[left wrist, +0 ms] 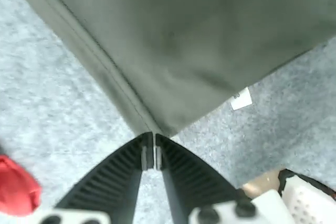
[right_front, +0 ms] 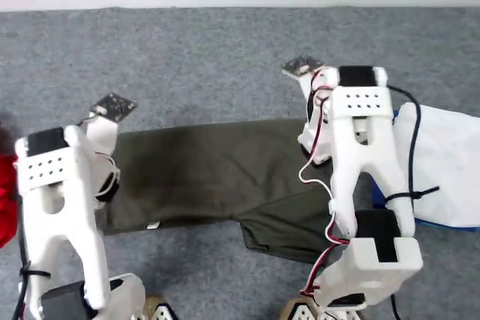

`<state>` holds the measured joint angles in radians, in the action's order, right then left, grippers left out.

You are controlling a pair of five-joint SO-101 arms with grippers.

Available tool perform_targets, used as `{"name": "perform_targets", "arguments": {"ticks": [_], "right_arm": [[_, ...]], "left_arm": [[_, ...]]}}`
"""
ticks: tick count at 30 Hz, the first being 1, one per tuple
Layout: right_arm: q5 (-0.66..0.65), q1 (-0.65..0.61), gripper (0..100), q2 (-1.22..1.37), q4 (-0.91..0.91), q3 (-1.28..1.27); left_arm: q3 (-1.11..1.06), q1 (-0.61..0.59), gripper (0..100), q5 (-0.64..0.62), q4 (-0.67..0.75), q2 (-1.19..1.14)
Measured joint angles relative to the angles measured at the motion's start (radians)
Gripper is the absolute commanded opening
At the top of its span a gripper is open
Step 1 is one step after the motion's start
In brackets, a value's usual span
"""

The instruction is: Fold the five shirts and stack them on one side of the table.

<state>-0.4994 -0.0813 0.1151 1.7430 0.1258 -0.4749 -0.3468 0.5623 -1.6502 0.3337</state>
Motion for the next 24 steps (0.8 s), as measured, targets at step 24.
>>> {"name": "perform_targets", "arguments": {"ticks": [24], "right_arm": [[0.107, 0.198, 1.3, -0.793, 0.008, 0.02]], "left_arm": [[0.265, 1.083, 11, -0.345, 0.137, -0.364]]}}
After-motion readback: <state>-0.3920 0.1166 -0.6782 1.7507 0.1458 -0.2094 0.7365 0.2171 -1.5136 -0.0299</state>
